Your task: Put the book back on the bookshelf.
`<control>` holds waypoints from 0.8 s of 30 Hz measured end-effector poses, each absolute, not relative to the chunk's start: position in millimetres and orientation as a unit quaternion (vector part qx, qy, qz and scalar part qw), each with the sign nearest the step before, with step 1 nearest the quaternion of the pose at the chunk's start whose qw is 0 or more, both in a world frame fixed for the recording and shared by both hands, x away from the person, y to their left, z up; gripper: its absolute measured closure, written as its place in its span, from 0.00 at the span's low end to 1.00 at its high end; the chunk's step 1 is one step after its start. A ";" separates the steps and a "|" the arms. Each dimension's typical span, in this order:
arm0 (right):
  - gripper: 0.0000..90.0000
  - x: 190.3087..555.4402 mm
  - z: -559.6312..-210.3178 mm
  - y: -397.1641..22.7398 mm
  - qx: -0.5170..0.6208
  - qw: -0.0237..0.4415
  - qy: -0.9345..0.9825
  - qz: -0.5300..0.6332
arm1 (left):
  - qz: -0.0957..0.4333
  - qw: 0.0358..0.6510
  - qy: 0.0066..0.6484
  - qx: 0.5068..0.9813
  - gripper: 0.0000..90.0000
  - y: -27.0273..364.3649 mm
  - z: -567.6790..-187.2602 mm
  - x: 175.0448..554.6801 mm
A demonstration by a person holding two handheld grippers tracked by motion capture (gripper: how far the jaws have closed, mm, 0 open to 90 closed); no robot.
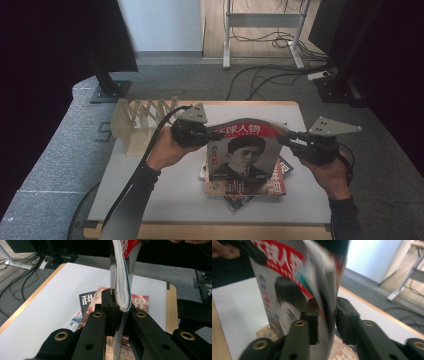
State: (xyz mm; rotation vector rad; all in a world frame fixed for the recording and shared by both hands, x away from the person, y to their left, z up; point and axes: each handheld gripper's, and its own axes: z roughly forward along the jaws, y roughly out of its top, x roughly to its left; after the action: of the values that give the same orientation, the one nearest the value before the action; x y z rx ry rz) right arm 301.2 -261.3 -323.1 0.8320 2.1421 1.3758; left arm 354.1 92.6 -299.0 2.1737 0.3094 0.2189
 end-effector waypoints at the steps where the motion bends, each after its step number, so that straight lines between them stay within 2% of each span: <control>1: 0.71 301.0 -325.9 -262.7 0.307 0.231 0.779 0.496 | 0.092 0.449 0.127 0.879 0.96 93.1 -298.8 354.0; 11: 0.37 298.4 -373.3 -279.9 0.373 0.240 0.774 0.452 | 0.100 0.448 0.151 0.875 0.96 99.9 -295.7 355.7; 18: 0.22 294.8 -409.0 -288.3 0.407 0.243 0.774 0.418 | 0.096 0.455 0.167 0.870 0.96 112.0 -292.5 356.3; 24: 0.15 293.1 -434.4 -293.1 0.433 0.243 0.772 0.396 | 0.101 0.450 0.180 0.869 0.96 124.1 -288.7 354.4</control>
State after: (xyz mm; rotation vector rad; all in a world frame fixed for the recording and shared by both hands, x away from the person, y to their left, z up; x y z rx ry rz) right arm 293.1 -293.1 -434.4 1.1842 2.1109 1.0829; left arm 354.4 124.1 -288.7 2.1476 0.4461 0.2509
